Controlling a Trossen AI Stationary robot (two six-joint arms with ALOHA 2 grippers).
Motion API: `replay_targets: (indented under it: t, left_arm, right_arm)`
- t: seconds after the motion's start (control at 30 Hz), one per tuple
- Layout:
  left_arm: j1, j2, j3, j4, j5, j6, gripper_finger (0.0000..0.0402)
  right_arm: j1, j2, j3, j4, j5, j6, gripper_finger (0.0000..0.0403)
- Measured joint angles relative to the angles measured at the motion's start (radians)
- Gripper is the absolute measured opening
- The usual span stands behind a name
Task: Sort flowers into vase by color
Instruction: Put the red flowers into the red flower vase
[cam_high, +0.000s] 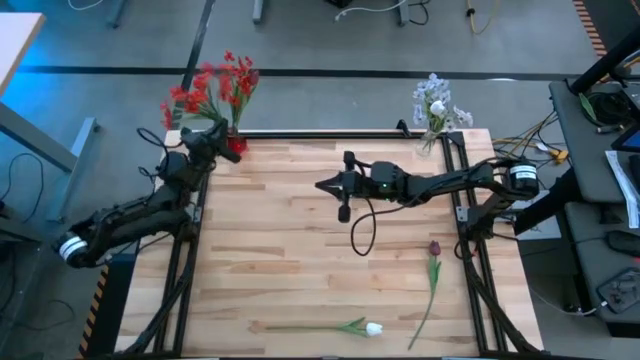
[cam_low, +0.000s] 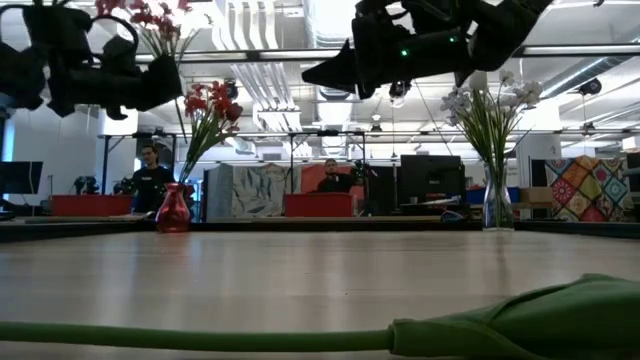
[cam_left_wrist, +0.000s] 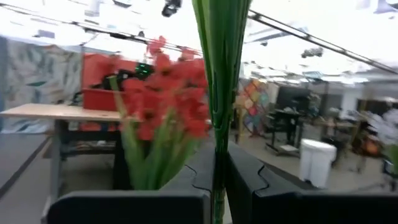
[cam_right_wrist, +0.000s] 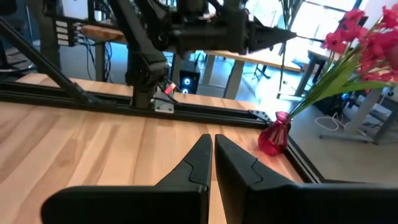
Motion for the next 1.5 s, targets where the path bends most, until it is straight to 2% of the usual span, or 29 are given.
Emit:
replay_targets:
  t: [0.23,0.5,0.77,1.07,1.5]
  left_arm:
    - [0.036,0.21,-0.008,0.197,-0.058,0.021,0.0]
    - [0.045,0.412,0.035,0.232,-0.149,0.094,0.0]
    - [0.06,0.543,0.082,0.271,-0.201,0.137,0.0]
    - [0.061,0.605,0.082,0.346,-0.249,0.157,0.0]
    - [0.061,0.581,0.078,0.356,-0.279,0.193,0.0]
  right_arm:
    - [0.0,-0.007,-0.014,0.01,0.016,-0.001,0.0013]
    - [0.0,-0.007,-0.014,0.024,0.016,-0.002,0.0013]
    - [0.0,-0.007,-0.015,0.024,0.016,-0.002,0.0013]
    - [0.0,-0.006,-0.015,0.022,0.016,-0.002,0.0013]
    - [0.0,-0.006,-0.015,0.02,0.016,-0.002,0.0013]
